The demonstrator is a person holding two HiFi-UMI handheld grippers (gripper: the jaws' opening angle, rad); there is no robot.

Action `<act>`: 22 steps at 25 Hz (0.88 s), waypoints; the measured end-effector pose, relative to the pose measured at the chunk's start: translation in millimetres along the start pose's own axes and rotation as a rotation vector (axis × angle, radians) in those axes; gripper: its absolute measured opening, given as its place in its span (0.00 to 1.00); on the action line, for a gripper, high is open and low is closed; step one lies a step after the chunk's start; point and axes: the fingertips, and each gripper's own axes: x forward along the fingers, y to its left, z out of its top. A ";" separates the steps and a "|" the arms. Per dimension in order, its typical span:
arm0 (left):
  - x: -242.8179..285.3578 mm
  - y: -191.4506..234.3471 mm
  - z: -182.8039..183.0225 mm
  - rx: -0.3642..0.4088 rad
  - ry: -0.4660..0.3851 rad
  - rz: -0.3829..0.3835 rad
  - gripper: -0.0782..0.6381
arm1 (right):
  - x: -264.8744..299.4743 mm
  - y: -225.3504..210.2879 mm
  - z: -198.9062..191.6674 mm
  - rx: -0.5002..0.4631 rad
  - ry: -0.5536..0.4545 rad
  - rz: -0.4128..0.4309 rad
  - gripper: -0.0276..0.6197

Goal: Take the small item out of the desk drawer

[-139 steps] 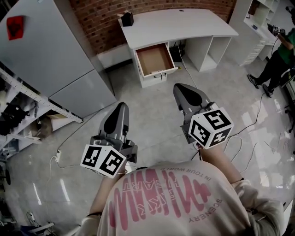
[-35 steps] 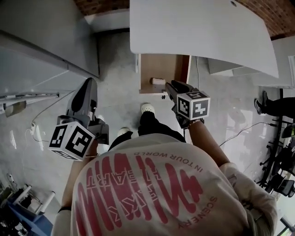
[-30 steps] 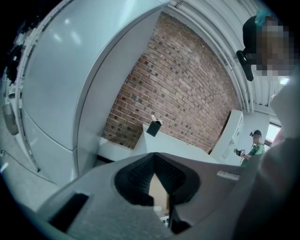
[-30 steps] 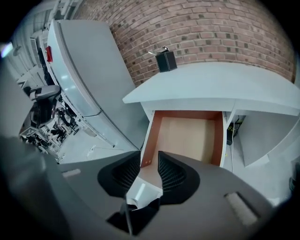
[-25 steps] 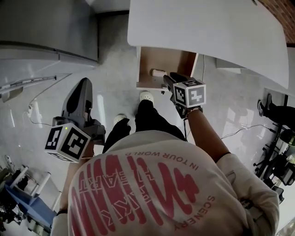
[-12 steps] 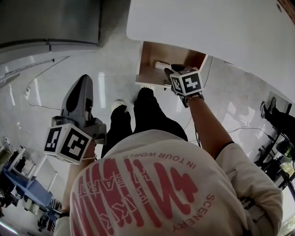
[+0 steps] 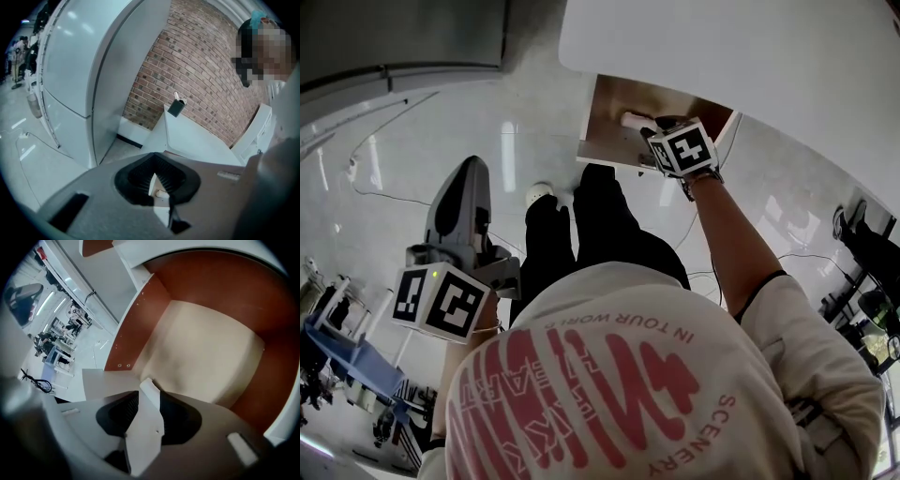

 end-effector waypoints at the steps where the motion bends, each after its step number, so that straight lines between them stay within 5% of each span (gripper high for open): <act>1: 0.6 1.7 -1.4 -0.003 0.002 0.003 0.11 | 3.3 -2.9 -0.2 -0.010 0.011 -0.003 0.28; 22: -9.5 31.2 -29.8 -0.089 0.017 0.075 0.12 | 47.1 2.0 -17.9 -0.252 0.179 -0.004 0.34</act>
